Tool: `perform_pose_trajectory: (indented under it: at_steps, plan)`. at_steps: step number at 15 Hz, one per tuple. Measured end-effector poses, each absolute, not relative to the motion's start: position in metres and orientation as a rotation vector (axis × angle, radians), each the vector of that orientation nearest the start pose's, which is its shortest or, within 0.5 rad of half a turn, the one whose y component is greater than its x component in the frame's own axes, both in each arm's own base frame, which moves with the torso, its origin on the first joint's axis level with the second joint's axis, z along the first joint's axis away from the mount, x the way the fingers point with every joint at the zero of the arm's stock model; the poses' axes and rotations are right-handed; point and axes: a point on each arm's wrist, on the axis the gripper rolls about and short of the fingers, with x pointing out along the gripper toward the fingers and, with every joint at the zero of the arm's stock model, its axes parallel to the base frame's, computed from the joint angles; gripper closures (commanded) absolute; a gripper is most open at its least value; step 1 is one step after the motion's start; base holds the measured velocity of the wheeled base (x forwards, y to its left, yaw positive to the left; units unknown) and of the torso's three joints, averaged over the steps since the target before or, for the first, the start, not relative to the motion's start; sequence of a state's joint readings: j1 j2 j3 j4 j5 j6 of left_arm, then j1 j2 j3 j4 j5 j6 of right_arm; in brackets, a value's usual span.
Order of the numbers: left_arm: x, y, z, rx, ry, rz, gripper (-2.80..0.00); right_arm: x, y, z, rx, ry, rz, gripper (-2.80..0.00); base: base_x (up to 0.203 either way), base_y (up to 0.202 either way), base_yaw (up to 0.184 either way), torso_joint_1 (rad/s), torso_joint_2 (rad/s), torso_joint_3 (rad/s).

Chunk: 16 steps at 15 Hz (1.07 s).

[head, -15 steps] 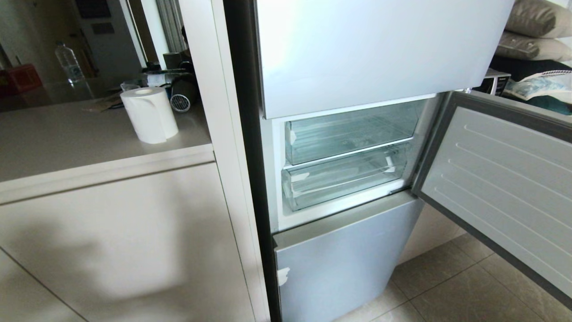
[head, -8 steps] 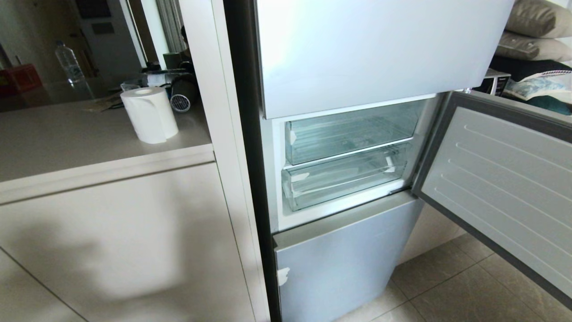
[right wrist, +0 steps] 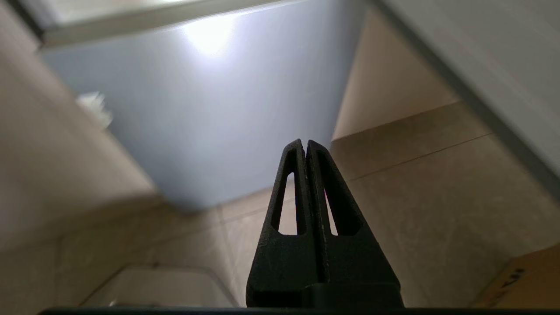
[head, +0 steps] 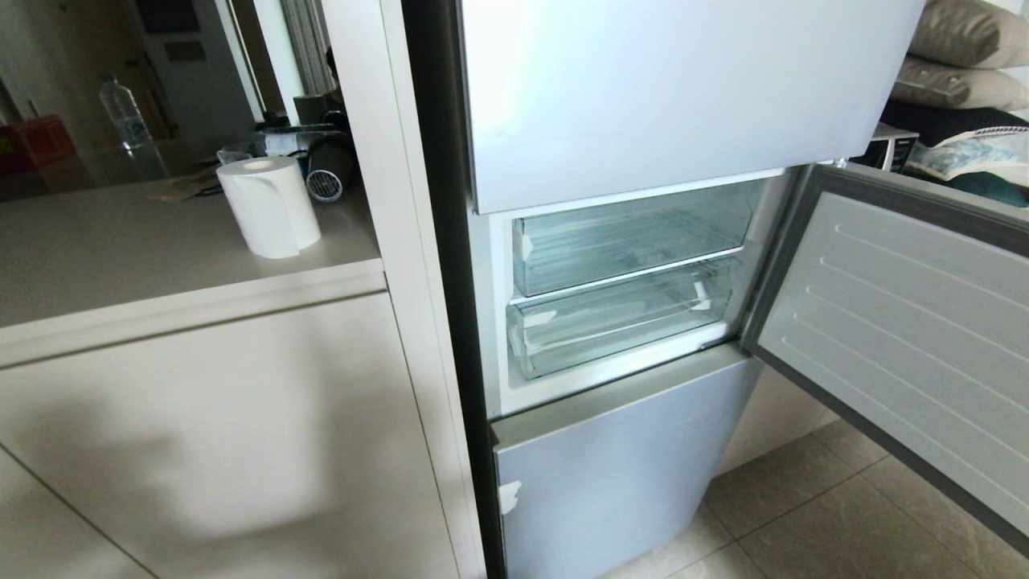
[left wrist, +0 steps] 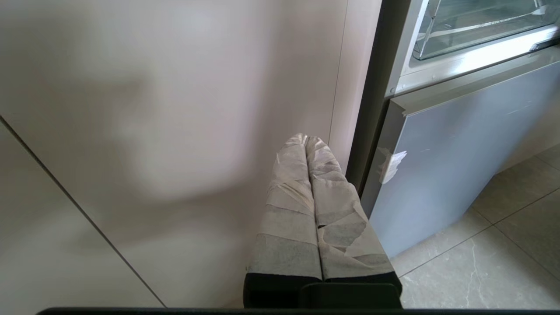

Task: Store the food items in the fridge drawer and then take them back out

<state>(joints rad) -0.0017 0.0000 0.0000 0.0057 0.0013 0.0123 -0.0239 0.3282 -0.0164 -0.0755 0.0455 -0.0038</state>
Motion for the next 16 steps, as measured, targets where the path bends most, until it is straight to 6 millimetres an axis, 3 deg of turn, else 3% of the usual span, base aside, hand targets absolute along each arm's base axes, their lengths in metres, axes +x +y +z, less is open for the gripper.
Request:
perform_pose_trajectory:
  at_steps: [2, 8, 16]
  plan:
    - [-0.023, 0.000, 0.075, 0.012, 0.006, 0.000, 0.00, -0.003, 0.001, 0.084, 0.005, 0.242, 0.049, 0.00, 0.000, 0.000, 0.000, 0.000, 0.00, 0.000]
    - [-0.023, 0.000, 0.075, 0.012, 0.006, 0.000, 0.00, -0.019, 0.001, 0.077, -0.112, 0.046, 0.039, 0.00, 0.000, 0.000, 0.000, 0.000, 0.00, 0.000]
    - [-0.023, 0.000, 0.075, 0.012, 0.006, 0.000, 0.00, -0.023, 0.001, 0.075, -0.086, 0.003, 0.035, 0.00, 0.000, 0.000, 0.000, 0.000, 0.00, 0.000]
